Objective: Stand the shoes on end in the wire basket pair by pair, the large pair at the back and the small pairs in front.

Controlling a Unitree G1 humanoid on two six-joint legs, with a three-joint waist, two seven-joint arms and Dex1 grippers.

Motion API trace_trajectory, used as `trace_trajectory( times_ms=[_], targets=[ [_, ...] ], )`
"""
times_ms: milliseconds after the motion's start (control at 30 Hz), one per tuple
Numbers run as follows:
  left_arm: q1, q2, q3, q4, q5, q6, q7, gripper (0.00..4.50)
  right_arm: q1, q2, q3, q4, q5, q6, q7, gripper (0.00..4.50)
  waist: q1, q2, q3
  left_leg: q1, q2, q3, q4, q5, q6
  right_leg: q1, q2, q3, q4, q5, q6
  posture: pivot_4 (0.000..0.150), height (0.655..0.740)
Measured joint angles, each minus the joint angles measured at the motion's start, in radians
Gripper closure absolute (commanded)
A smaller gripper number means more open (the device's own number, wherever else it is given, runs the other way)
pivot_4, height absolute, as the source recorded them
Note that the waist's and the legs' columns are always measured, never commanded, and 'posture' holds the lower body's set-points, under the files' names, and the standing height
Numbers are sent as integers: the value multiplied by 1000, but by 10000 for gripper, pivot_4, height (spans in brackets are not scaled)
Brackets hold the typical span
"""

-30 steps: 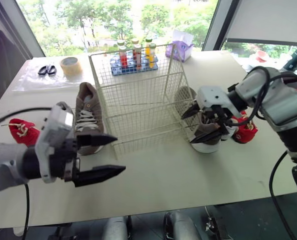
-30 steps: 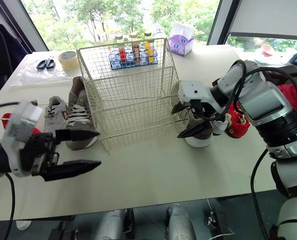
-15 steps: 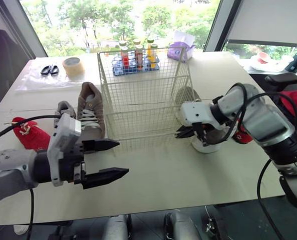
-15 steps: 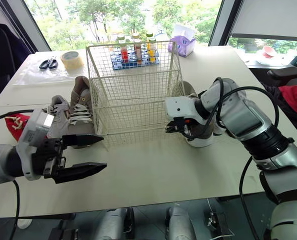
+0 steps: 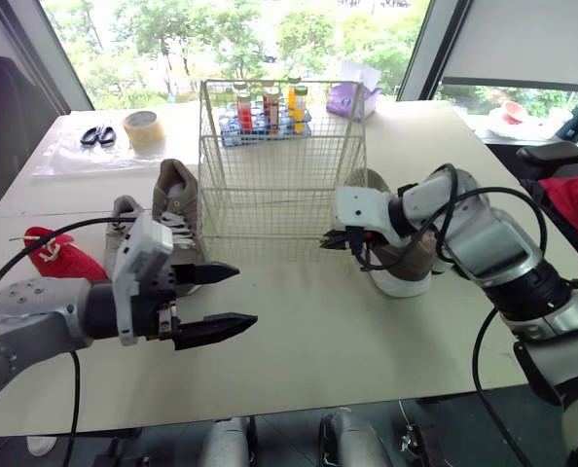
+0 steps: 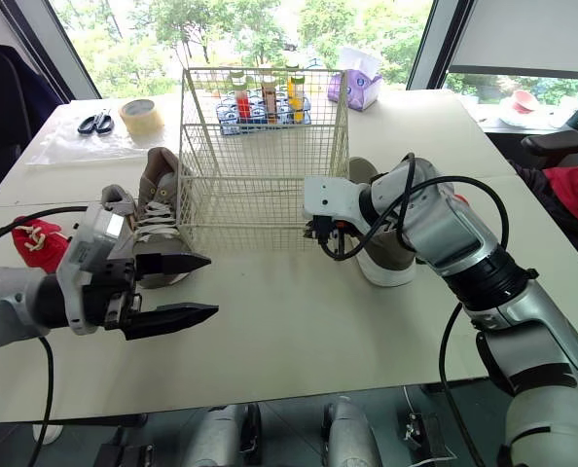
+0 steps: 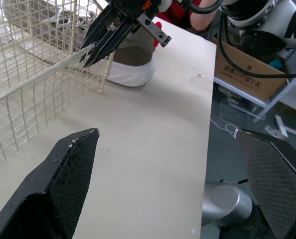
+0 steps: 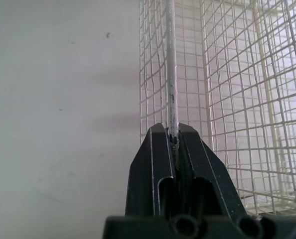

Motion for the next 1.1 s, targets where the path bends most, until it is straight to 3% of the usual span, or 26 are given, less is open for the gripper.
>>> trace_trajectory(
  times_ms=[367, 833, 933, 1100],
  targets=[
    [-3, -21, -33, 12, 55, -3, -19, 0, 36, -5, -11, 70, -48, -274, -4, 44152, -3, 0, 0, 1, 0, 0, 0, 0, 0, 1, 0, 0, 0, 0, 0, 1500, 6938],
    [-15, -53, -74, 20, 117, -5, -44, 0, 27, 13, -23, 115, -64, -316, 10, 44152, -3, 0, 0, 1, 0, 0, 0, 0, 0, 1, 0, 0, 0, 0, 0, 1500, 6938],
    [-26, -60, -80, 23, 129, -7, -51, 0, 23, 15, -27, 130, -68, -335, 25, 33754, -2, 0, 0, 1, 0, 0, 0, 0, 0, 1, 0, 0, 0, 0, 0, 1500, 6938],
    [-33, -90, -105, 31, 149, -10, -60, 0, 23, 19, -40, 117, -71, -292, 31, 9540, -3, 0, 0, 1, 0, 0, 0, 0, 0, 1, 0, 0, 0, 0, 0, 1500, 6938]
  ],
)
